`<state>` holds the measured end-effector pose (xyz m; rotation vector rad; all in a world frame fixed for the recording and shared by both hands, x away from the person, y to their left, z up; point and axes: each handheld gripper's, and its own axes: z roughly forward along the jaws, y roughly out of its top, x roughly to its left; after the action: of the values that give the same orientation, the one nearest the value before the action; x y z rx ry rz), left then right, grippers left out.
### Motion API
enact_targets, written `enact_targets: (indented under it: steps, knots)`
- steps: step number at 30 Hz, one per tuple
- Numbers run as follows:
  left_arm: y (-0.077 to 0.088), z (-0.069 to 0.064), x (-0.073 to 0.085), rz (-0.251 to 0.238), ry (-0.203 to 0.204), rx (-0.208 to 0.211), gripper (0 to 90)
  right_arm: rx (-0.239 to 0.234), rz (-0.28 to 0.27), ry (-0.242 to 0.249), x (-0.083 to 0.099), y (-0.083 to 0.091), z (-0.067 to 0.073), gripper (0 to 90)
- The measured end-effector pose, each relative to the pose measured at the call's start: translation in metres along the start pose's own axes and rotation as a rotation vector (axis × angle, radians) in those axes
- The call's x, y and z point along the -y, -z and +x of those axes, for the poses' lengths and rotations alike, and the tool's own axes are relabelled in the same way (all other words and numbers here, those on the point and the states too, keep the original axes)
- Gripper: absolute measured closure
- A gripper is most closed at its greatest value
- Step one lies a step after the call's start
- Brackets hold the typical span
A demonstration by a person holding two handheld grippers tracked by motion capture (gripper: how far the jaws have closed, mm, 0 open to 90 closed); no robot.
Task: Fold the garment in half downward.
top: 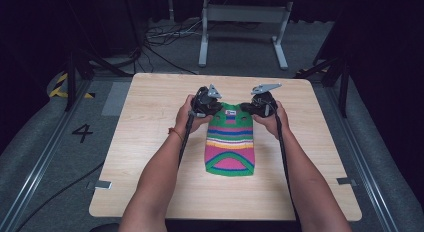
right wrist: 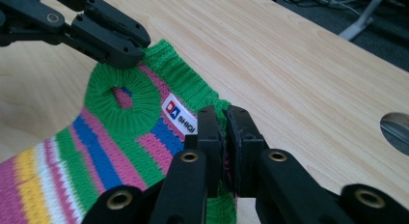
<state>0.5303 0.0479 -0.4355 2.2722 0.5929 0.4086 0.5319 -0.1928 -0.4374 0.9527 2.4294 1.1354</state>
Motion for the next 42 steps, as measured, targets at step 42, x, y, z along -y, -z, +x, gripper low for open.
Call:
enact_targets:
  steps: [42]
  knots:
    - [0.063,-0.095,0.063,-0.011,-0.291,0.134,85.3,-0.23,-0.014,0.232,0.072,0.084,0.084,84.5]
